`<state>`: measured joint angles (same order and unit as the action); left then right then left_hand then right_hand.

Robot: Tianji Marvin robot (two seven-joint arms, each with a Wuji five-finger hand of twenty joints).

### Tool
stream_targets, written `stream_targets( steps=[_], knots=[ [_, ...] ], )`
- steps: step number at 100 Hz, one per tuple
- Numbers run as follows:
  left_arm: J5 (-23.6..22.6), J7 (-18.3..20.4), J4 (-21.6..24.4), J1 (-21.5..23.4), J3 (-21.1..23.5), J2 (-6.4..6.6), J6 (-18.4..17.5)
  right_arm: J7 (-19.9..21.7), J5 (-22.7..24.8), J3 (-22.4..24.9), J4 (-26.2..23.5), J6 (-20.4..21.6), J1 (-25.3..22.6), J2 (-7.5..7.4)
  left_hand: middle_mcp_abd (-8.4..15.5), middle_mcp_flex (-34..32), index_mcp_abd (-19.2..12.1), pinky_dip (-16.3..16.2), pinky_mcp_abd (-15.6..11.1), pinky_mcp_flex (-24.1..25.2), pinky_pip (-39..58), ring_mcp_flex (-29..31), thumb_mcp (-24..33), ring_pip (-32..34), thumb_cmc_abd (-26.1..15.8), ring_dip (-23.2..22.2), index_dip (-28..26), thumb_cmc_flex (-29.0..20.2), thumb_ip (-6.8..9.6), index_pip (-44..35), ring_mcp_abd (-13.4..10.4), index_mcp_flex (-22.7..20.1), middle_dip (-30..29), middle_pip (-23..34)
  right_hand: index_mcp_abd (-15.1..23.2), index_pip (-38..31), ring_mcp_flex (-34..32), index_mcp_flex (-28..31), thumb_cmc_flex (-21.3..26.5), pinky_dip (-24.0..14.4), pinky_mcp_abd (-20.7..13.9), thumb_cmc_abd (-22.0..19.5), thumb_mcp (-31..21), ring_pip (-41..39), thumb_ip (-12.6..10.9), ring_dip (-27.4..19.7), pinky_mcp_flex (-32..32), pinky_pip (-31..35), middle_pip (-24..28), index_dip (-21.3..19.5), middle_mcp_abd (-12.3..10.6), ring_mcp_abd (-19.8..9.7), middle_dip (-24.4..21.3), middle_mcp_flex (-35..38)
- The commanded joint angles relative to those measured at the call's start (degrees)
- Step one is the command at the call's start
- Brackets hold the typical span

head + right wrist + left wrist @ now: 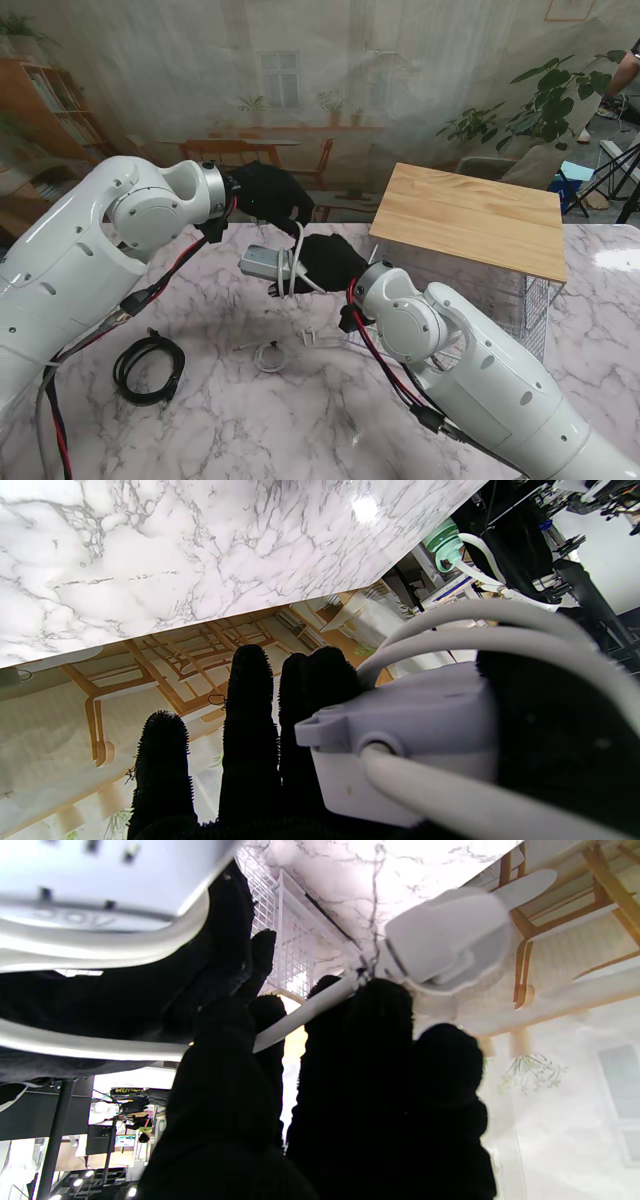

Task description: Load the small electronics into the mesh drawer

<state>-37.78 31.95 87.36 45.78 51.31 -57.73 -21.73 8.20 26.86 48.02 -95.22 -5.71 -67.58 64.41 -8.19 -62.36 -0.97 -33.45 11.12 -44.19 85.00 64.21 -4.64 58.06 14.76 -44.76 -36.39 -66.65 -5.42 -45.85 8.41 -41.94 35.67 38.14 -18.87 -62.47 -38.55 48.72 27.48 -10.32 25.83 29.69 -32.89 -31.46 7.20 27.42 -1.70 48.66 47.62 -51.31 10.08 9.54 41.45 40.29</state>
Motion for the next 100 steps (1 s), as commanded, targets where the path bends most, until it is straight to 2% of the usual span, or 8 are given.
stream_targets(
  steps=[1, 19, 30, 40, 61, 78, 93, 100],
  knots=[
    [0.25, 0.48, -1.30, -0.87, -0.50, -0.42, 0.82, 0.57, -0.39, -0.56, -1.36, 0.83, -0.82, 0.07, -2.00, -0.86, -1.22, -1.51, -0.13, 0.96, 0.67, -0.56, 6.54, -0.33, -7.04, -0.95, 0.66, -7.31, 4.70, -0.11, 0.61, -0.74, 1.52, 1.14, 9.51, -2.05, -0.31, 3.68, 11.89, 1.23, 0.50, -10.65, -18.40, -3.25, -0.45, -0.26, 0.97, -0.28, 2.87, -0.44, -3.53, -0.39, -0.07, 0.36],
    [1.14, 2.19, -2.74, -2.11, -3.04, -0.18, 1.25, 1.11, -1.67, -0.32, -1.61, 0.99, -1.07, 0.03, -0.29, 4.74, -0.44, -0.76, -0.17, 7.90, -7.36, -6.81, 4.46, -12.33, -7.07, 0.60, 10.34, -4.49, 4.85, 11.53, 3.88, 4.82, -5.35, -8.41, 9.51, -1.96, -0.38, 3.79, 11.86, 1.45, 0.48, -10.60, -18.45, -3.16, -0.46, -0.27, 0.88, -0.13, 2.71, -0.53, -3.52, -0.40, -0.09, 0.47],
    [-0.71, 4.05, -2.76, -2.65, -3.48, 0.30, 1.05, 1.15, -2.03, -0.17, -1.61, 0.72, -1.13, 0.06, -0.49, 25.49, 0.81, -0.12, -1.06, 19.20, -18.00, -19.49, 4.00, -22.94, -7.79, 1.59, 19.17, 9.69, 4.53, 33.21, 5.02, 20.84, -11.72, -18.00, 9.45, -1.91, -0.37, 3.86, 11.90, 1.57, 0.52, -10.57, -18.53, -3.17, -0.45, -0.25, 0.89, -0.06, 2.67, -0.56, -3.43, -0.38, -0.02, 0.53],
    [-1.14, 4.76, -2.79, -2.68, -3.32, 0.46, 1.54, 1.32, -2.24, -0.13, -1.64, 0.51, -1.15, 0.04, -2.62, 39.80, 3.65, 0.65, -1.28, 23.98, -22.87, -27.12, 3.83, -28.79, -5.26, 5.22, 22.94, 18.39, 4.19, 39.78, 6.05, 27.61, -18.34, -24.21, 9.40, -1.87, -0.41, 3.89, 11.89, 1.66, 0.48, -10.52, -18.59, -3.20, -0.43, -0.23, 0.84, 0.04, 2.64, -0.60, -3.41, -0.34, 0.10, 0.55],
    [-2.36, 5.27, -2.88, -2.93, -2.66, 0.76, -0.07, 1.18, -2.64, -0.15, -1.59, 0.09, -1.15, 0.14, -4.79, 50.94, 3.47, 2.41, -1.71, 27.02, -26.86, -32.40, 4.40, -32.25, -2.85, 9.60, 23.57, 21.74, 4.12, 43.03, 6.10, 29.37, -24.94, -28.68, 9.31, -1.82, -0.42, 3.95, 11.88, 1.82, 0.47, -10.44, -18.67, -3.23, -0.42, -0.20, 0.74, 0.20, 2.58, -0.65, -3.39, -0.34, 0.22, 0.64],
    [-3.10, 4.97, -3.00, -2.42, -1.37, 0.92, -1.51, 1.25, -2.94, 0.03, -1.72, -0.27, -1.32, 0.14, -1.82, 44.78, -2.26, 1.89, -1.93, 25.67, -25.35, -30.02, 7.73, -30.68, -3.49, 9.81, 19.80, 15.29, 4.23, 37.18, 5.31, 21.32, -23.80, -25.47, 9.29, -1.79, -0.44, 4.01, 11.85, 1.91, 0.52, -10.45, -18.73, -3.26, -0.40, -0.19, 0.70, 0.30, 2.55, -0.67, -3.33, -0.31, 0.25, 0.64],
    [-4.09, 5.10, -2.88, -1.48, 0.69, 1.05, -1.41, 1.05, -3.01, 0.32, -1.89, -0.43, -1.53, 0.18, -1.86, 44.98, -2.38, 2.24, -1.86, 25.92, -25.88, -30.43, 9.59, -31.21, -4.96, 10.17, 19.92, 11.46, 4.57, 37.70, 5.52, 22.47, -23.76, -25.60, 9.29, -1.77, -0.45, 4.00, 11.86, 1.99, 0.49, -10.39, -18.77, -3.30, -0.39, -0.17, 0.65, 0.40, 2.54, -0.70, -3.31, -0.27, 0.28, 0.64],
    [-2.95, 5.20, -2.72, -0.74, 1.90, 1.00, -0.32, 1.07, -2.98, 0.39, -1.93, -0.44, -1.57, 0.15, -1.65, 46.67, -1.78, 4.46, 1.27, 27.96, -29.91, -34.07, 10.77, -35.57, -5.69, 13.34, 20.67, 8.28, 5.77, 38.48, 6.75, 23.14, -24.43, -26.83, 9.31, -1.75, -0.35, 4.00, 11.76, 2.04, 0.50, -10.49, -18.75, -3.24, -0.38, -0.20, 0.73, 0.38, 2.49, -0.70, -3.36, -0.33, 0.25, 0.62]
  ],
)
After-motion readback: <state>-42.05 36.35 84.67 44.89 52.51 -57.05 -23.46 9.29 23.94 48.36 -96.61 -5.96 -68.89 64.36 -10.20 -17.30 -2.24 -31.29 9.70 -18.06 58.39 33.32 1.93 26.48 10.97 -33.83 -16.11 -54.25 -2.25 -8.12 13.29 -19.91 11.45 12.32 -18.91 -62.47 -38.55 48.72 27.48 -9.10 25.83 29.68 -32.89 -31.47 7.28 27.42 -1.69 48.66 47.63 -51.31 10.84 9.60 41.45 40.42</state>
